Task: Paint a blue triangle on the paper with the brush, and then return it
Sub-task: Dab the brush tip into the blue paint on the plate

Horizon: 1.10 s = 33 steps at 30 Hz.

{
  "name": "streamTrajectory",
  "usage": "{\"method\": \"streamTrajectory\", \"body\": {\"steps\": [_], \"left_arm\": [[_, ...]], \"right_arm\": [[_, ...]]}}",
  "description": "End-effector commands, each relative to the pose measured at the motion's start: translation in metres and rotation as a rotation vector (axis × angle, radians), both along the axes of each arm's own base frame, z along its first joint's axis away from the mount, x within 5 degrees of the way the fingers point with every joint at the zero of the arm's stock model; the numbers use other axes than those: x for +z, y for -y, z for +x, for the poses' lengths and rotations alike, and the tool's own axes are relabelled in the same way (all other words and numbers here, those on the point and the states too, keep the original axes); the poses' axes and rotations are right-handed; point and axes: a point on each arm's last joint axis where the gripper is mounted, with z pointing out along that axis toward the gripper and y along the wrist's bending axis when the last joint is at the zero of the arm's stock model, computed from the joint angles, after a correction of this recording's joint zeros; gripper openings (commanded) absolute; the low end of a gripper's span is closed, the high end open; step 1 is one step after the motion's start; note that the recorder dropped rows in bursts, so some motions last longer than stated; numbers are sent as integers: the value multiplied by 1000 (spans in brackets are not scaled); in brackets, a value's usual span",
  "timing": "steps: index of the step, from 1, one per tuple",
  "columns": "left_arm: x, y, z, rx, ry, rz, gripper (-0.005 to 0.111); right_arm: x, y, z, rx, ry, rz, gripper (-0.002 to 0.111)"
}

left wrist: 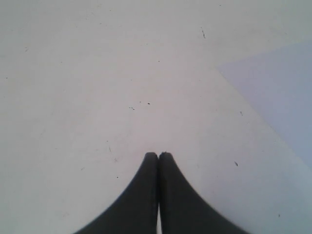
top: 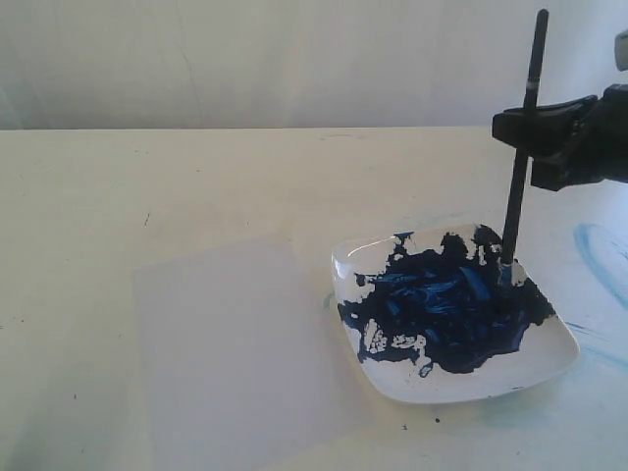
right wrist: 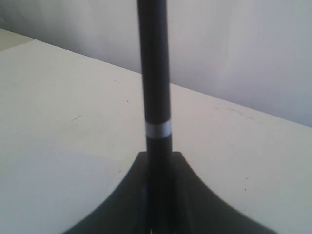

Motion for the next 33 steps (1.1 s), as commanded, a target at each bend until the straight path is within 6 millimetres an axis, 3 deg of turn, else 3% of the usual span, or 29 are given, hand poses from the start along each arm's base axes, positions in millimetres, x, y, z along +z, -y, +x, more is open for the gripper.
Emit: {"method": "streamTrajectory", "body": {"steps": [1, 15, 25, 33], "left_arm": [[-1, 0, 0, 2, -1, -7, 0], [-1, 0, 0, 2, -1, -7, 0], [-1, 0, 0, 2, -1, -7, 0], [-1, 0, 0, 2, -1, -7, 0]], "right_arm": [[-2, 2, 12, 11, 10, 7, 0], [-26, 6, 33, -21, -68, -11, 0], [-9, 6, 30, -17, -11, -12, 0], [-22, 8, 36, -40, -51, -26, 0]]}}
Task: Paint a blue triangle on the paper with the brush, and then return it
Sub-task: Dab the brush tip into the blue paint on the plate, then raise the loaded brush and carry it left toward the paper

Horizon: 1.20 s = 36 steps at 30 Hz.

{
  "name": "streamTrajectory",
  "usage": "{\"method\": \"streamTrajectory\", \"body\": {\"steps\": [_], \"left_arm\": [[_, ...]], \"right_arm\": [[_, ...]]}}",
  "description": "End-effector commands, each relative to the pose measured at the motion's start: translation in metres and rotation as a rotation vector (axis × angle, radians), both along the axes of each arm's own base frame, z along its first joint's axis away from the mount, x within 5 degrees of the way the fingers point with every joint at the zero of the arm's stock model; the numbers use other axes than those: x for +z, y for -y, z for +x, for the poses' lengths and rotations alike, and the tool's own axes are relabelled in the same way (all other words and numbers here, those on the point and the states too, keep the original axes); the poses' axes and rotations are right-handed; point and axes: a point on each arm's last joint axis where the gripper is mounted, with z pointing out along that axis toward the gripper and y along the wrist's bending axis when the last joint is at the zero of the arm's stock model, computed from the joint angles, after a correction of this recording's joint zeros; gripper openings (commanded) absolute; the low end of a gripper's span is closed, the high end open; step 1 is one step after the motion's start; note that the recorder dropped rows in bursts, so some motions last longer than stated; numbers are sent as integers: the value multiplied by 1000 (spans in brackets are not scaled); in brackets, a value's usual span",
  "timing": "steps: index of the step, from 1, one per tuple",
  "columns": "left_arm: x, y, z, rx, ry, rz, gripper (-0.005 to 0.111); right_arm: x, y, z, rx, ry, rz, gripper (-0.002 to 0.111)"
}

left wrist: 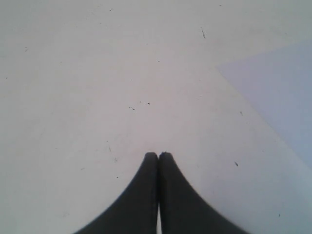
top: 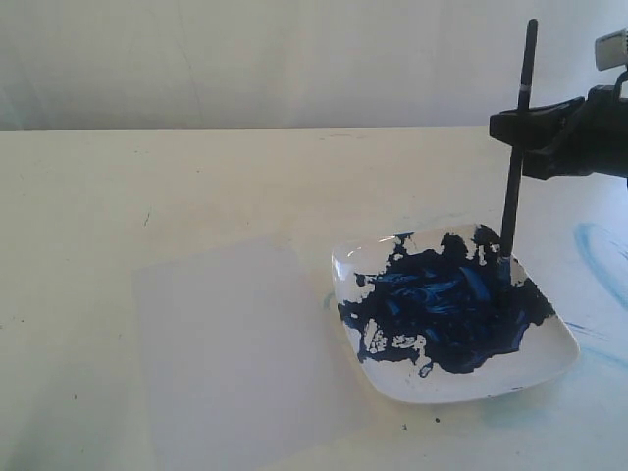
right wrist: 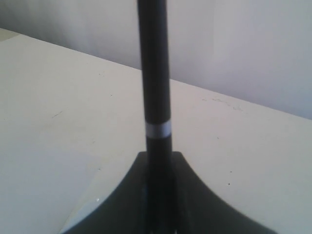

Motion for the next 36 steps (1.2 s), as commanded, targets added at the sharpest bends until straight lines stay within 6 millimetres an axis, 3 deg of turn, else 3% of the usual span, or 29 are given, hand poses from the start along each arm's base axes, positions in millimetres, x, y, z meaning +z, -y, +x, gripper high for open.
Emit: {"method": "streamTrajectory", "body": {"steps": [1, 6, 11, 18, 25, 32, 36], "left_arm": [[-1, 0, 0, 2, -1, -7, 0], [-1, 0, 0, 2, -1, -7, 0], [-1, 0, 0, 2, -1, -7, 0], [-1, 0, 0, 2, -1, -7, 0], [-1, 0, 0, 2, -1, -7, 0], [-1, 0, 0, 2, -1, -7, 0], [-1, 0, 0, 2, -1, -7, 0]], "right_arm": [[-9, 4, 6, -20, -18, -15, 0], [-12, 4, 6, -20, -27, -15, 0], [5, 4, 0, -17, 27, -16, 0], [53, -3, -27, 20, 118, 65, 0], [88, -2, -50, -84, -54, 286, 0], [96, -4, -58, -75, -123, 364, 0], [89, -4, -55, -186, -222, 336, 0]]}}
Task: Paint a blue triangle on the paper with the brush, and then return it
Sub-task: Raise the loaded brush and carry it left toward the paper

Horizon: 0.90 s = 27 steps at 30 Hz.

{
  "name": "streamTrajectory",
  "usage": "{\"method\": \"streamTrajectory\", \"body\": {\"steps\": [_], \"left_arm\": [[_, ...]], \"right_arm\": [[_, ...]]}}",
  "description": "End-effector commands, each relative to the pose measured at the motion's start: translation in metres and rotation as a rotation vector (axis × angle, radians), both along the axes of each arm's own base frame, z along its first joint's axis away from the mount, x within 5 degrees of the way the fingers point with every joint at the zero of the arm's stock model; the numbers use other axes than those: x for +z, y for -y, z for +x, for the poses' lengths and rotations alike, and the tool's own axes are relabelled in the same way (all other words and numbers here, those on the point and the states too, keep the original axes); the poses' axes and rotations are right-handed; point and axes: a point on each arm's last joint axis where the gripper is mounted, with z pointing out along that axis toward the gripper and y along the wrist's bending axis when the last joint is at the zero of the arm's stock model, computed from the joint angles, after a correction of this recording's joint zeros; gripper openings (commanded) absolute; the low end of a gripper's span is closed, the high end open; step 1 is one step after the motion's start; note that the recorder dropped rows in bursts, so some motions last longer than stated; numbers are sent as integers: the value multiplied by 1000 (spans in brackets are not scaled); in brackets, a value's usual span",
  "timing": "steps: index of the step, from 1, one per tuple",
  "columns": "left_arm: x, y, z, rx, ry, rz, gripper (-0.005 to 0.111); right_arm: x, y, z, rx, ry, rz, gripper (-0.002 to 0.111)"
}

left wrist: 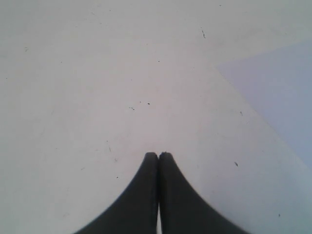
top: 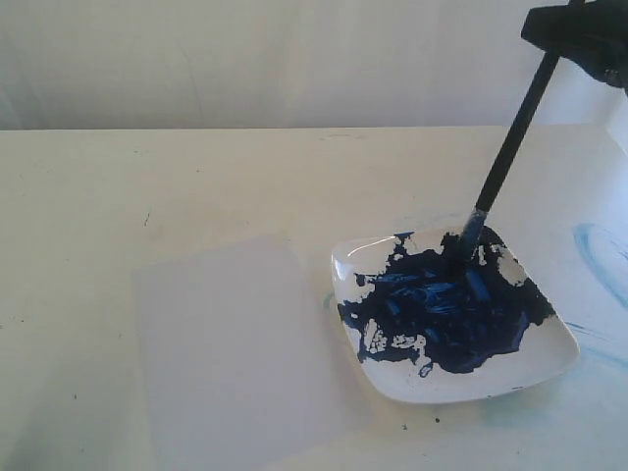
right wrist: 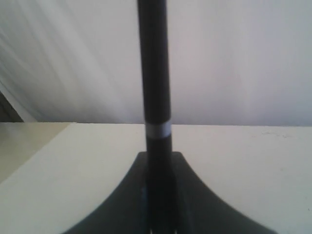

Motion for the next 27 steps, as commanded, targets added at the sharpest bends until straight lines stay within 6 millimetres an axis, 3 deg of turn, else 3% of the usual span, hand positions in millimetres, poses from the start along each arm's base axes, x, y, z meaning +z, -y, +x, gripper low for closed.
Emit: {"method": "streamTrajectory", "body": {"steps": [1, 6, 11, 15, 21, 24, 27], "left_arm": [[-1, 0, 0, 2, -1, -7, 0], [-1, 0, 0, 2, -1, -7, 0], [-1, 0, 0, 2, -1, -7, 0], [-1, 0, 0, 2, -1, -7, 0], [-1, 0, 0, 2, -1, -7, 0], [-1, 0, 0, 2, -1, -7, 0], [-1, 0, 0, 2, -1, -7, 0]], "right_arm": [[-2, -1, 2, -92, -90, -5, 0], [9, -13, 7, -183, -125, -48, 0], [27, -21, 15, -383, -124, -128, 0], [36, -44, 12, -430, -58, -134, 0], [38, -83, -1, -353, 148, -121, 0], [31, -98, -5, -226, 183, -62, 0], [21, -111, -5, -62, 237, -116, 0]]}}
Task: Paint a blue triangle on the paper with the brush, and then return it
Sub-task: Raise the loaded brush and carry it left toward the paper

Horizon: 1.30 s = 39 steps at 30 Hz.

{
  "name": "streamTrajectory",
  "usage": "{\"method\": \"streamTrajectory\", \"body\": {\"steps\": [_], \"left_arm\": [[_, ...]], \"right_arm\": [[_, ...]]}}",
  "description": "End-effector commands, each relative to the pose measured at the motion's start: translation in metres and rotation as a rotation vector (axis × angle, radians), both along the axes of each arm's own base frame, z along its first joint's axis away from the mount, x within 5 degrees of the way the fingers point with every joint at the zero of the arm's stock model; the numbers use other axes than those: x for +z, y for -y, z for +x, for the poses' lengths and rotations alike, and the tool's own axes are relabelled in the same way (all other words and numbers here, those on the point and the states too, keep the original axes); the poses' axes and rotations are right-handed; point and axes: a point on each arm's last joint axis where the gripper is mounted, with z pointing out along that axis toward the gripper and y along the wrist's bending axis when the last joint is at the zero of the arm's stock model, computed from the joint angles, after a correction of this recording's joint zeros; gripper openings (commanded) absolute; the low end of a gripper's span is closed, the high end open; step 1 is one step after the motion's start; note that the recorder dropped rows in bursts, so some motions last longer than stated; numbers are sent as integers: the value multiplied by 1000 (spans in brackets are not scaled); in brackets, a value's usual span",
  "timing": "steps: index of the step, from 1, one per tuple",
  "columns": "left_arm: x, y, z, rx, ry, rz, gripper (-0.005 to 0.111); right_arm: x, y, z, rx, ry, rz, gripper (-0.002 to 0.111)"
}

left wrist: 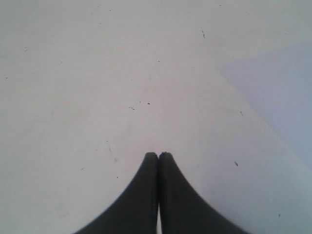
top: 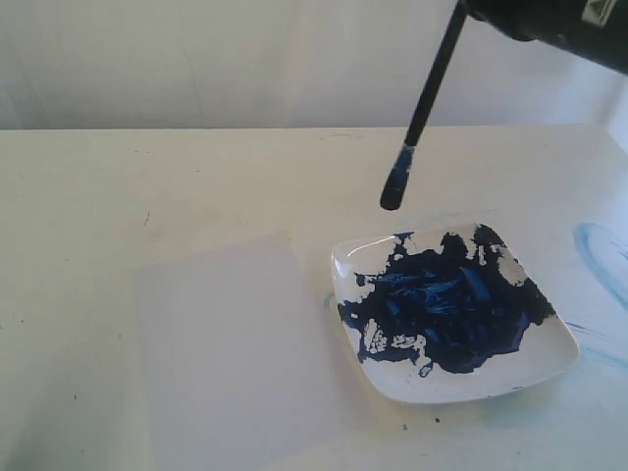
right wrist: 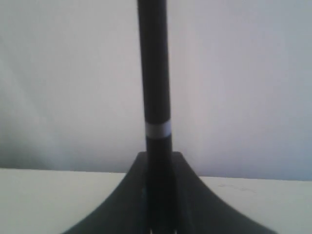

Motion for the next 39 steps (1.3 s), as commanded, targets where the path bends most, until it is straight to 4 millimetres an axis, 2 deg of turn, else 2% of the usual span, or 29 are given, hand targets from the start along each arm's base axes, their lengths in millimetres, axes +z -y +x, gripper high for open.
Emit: {"method": "streamTrajectory", "body": {"steps": [1, 24, 27, 32, 39], "left_arm": [[-1, 0, 0, 2, -1, -7, 0], [0, 0, 0, -1, 7, 16, 0], [9, -1, 3, 4, 121, 42, 0], [40, -4, 6, 36, 464, 35, 0], [64, -5, 1, 58, 728, 36, 0]], "right_arm": [[-13, -20, -3, 223, 56, -79, 0], [-15, -20, -2, 223, 50, -86, 0], [-15, -20, -2, 223, 52, -90, 0], [-15, -20, -2, 225, 109, -161, 0], [-15, -20, -2, 227, 144, -201, 0]]}}
